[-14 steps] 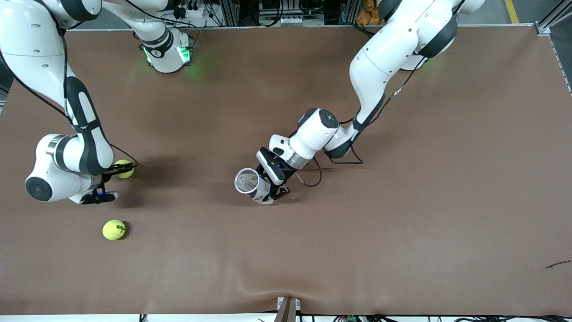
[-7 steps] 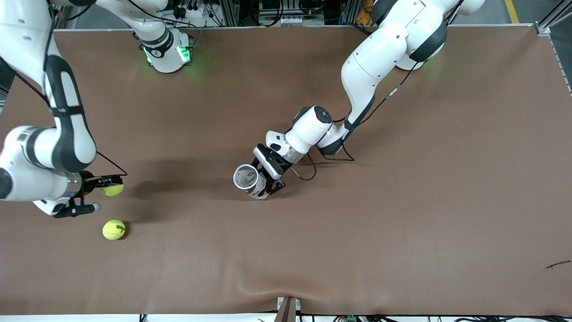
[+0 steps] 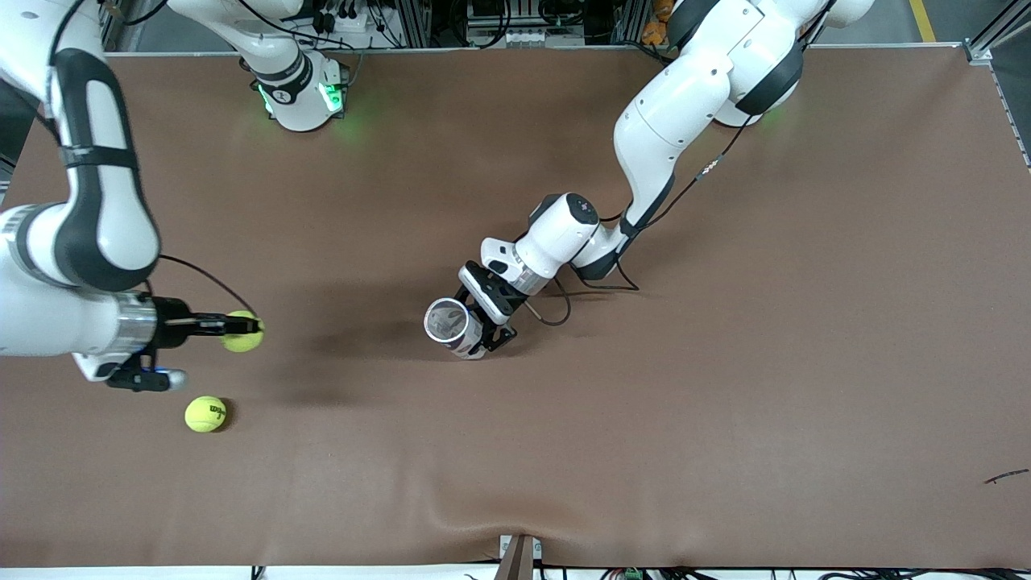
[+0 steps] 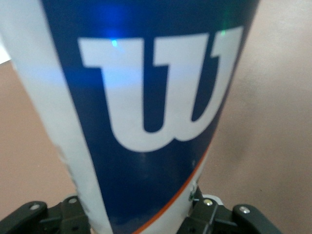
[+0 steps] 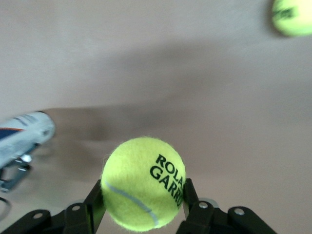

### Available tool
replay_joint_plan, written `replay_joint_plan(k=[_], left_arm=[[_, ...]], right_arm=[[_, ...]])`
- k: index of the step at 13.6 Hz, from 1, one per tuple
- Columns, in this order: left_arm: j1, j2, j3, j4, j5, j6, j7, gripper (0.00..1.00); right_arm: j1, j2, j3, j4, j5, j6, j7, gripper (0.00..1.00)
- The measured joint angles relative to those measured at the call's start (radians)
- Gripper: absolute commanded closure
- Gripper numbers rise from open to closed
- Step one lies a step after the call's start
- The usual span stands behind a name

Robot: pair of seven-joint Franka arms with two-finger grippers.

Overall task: Insert tennis ball vertically with right arm
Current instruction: 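Carry the ball with the right gripper over the tube opening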

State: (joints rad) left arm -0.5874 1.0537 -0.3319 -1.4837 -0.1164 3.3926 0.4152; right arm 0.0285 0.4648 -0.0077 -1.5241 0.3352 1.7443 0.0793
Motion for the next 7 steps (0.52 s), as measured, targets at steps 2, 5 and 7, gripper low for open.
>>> replay_joint_plan(k=[2,5,7], left_arm=[[0.000,0.000,0.000,0.000,0.000,0.000,0.000,0.27],[0.000,0.000,0.000,0.000,0.000,0.000,0.000,0.27],[0.000,0.000,0.000,0.000,0.000,0.000,0.000,0.27]], right_arm=[[0.055,0.000,0.001,0.017,0.051,0.001,0.150,0.84],[0.126,0.000,0.003,0.059,0.122,0.001,0.404,0.85],[0.180,0.001,0.003,0.074,0.142,0.007,0.570,0.85]])
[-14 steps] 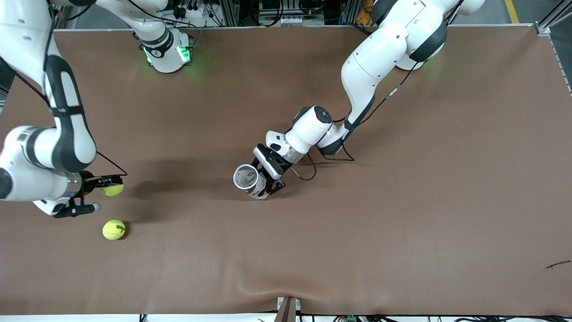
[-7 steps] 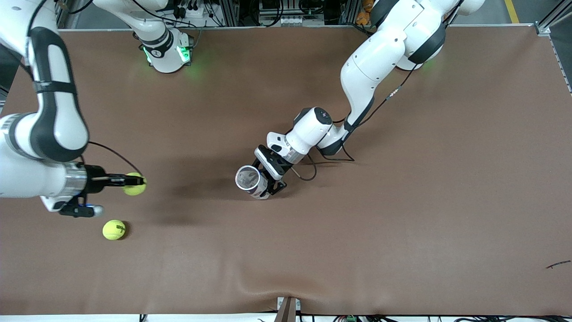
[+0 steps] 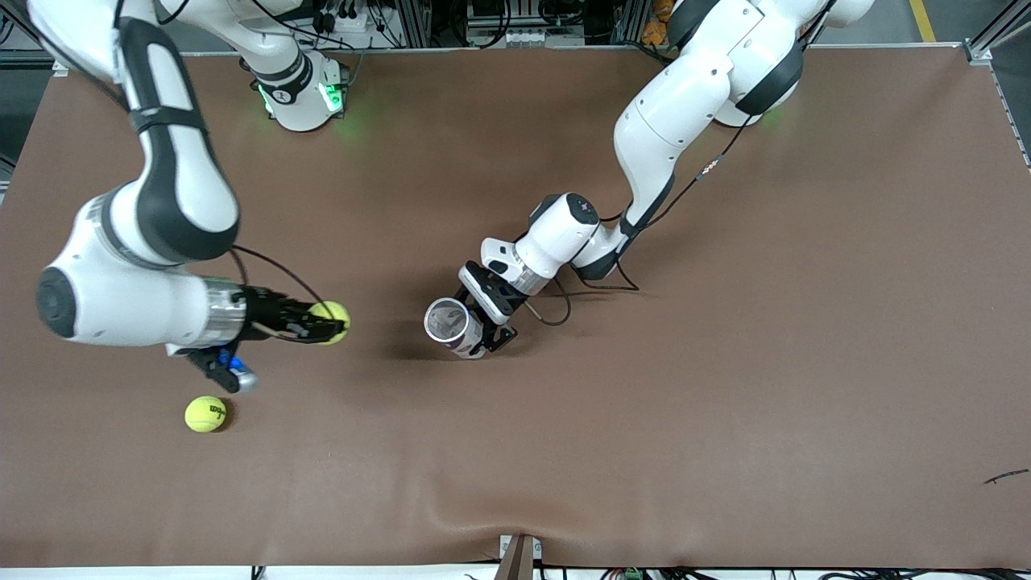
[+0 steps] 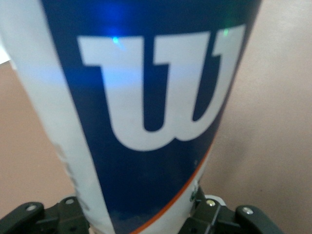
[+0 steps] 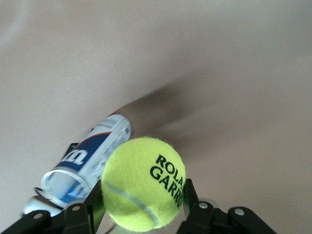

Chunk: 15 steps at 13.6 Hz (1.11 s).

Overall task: Insert tennis ball vertically with right arm
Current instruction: 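Carry the ball with the right gripper over the tube opening, then open the right gripper to drop the ball into the tube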

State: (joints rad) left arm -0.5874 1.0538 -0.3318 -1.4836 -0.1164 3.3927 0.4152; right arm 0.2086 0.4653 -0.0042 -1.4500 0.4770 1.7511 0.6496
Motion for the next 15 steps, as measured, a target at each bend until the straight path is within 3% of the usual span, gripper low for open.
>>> replay_joint_plan(k=[6,9,11,13,15], left_arm=[[0.000,0.000,0.000,0.000,0.000,0.016,0.000,0.27],[0.000,0.000,0.000,0.000,0.000,0.020,0.000,0.27],[0.000,0.000,0.000,0.000,0.000,0.021,0.000,0.27],[0.000,0.000,0.000,0.000,0.000,0.021,0.000,0.27],[0.000,0.000,0.000,0.000,0.000,0.022,0.000,0.27]], right_arm=[[0.153,0.030,0.000,0.002,0.066,0.198,0.331,0.85],[0.213,0.054,0.000,0.002,0.067,0.244,0.407,0.84],[0.230,0.058,0.000,0.003,0.067,0.251,0.419,0.78],[0.234,0.059,0.000,0.003,0.067,0.254,0.421,0.00],[0.234,0.060,-0.003,0.003,0.067,0.254,0.421,0.00]])
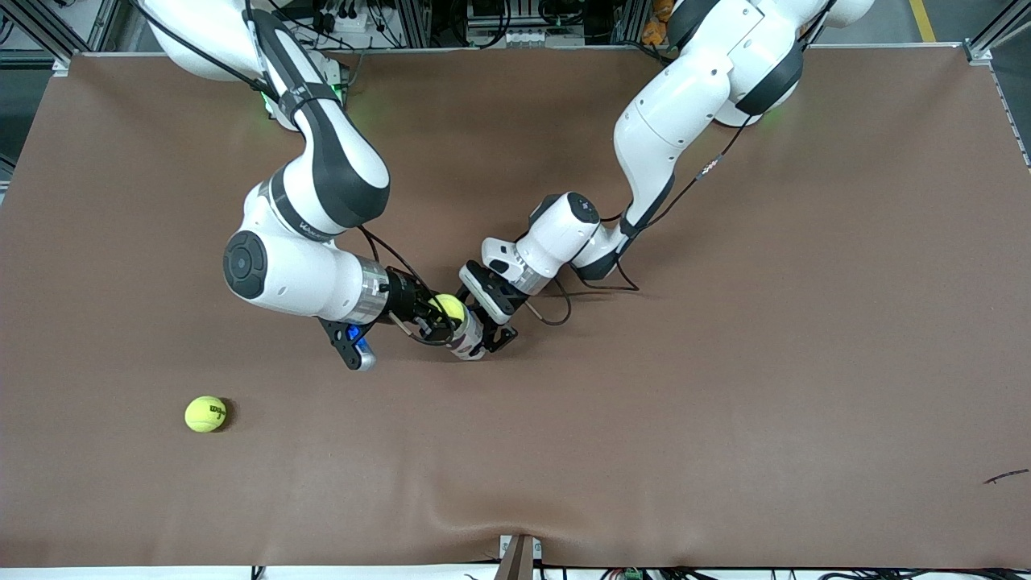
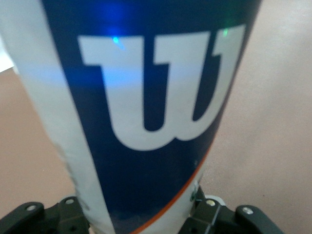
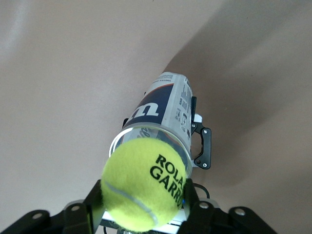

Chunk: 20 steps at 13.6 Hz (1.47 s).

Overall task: Insert tennis ball vertically with right arm
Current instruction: 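Open the right gripper to drop the ball into the tube, then move the right gripper to the second tennis ball and grasp it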

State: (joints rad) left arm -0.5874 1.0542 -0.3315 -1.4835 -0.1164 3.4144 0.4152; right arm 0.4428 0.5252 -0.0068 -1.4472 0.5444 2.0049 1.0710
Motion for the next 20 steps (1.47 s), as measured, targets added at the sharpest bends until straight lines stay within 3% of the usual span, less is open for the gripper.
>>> replay_joint_plan(k=[5,7,14,20], left_arm=[[0.000,0.001,0.000,0.000,0.000,0.000,0.000,0.27],[0.000,0.001,0.000,0.000,0.000,0.000,0.000,0.26],[0.000,0.001,0.001,0.002,0.000,0.002,0.000,0.26],[0.000,0.002,0.001,0.004,0.000,0.010,0.000,0.26]], right_arm=[[-0.012,0.001,-0.019,0.001,-0.010,0.001,-0.028,0.00],[-0.048,0.001,-0.026,0.002,-0.076,-0.003,-0.157,0.00],[-0.238,0.043,-0.031,-0.001,-0.325,-0.060,-0.825,0.00],[-0.398,0.147,-0.033,0.001,-0.358,0.028,-1.534,0.00]])
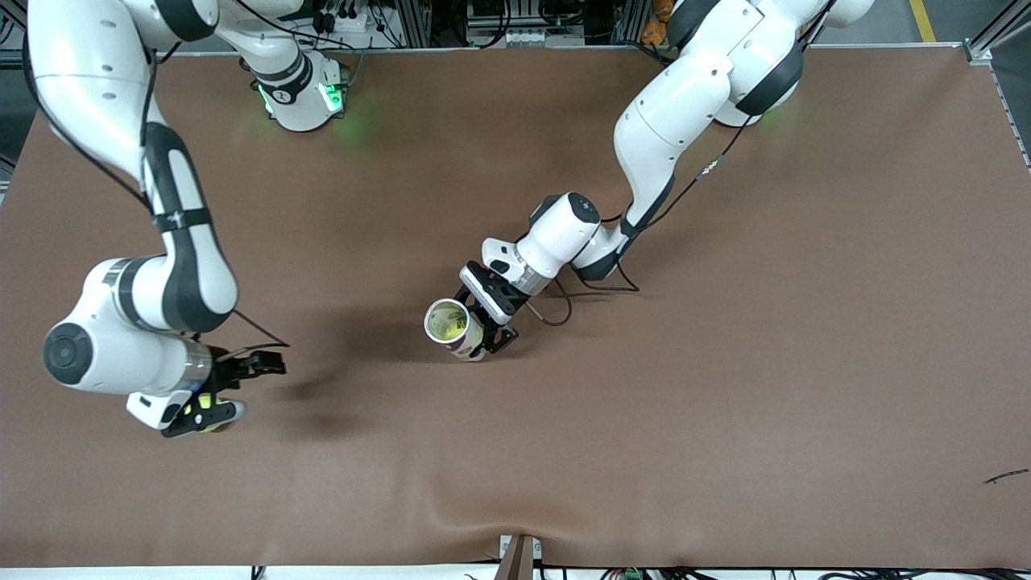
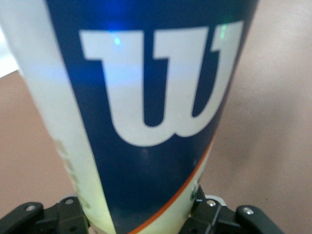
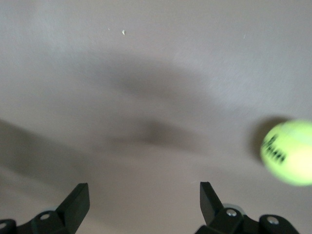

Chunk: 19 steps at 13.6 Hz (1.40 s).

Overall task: Insert tennis ball vertically with right arm
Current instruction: 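Move the right gripper to the second tennis ball and grasp it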

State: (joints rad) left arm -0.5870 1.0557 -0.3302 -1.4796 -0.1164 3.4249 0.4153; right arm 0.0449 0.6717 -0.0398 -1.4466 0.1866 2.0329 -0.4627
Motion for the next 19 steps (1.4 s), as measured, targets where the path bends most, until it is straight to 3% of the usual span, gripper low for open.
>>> replay_joint_plan(k=[8,16,19], left_arm=[[0.000,0.000,0.000,0.000,0.000,0.001,0.000,0.27],[-0.001,0.031,0.000,0.000,0.000,0.069,0.000,0.26],[-0.003,0.043,-0.002,0.000,0.000,0.103,0.000,0.26]], right_arm=[[-0.098,0.073,0.000,0.002,-0.007,0.188,-0.782,0.00],[-0.153,0.130,0.003,0.045,0.006,0.223,-0.975,0.00],[-0.177,0.149,0.003,0.050,0.095,0.246,-1.096,0.00]])
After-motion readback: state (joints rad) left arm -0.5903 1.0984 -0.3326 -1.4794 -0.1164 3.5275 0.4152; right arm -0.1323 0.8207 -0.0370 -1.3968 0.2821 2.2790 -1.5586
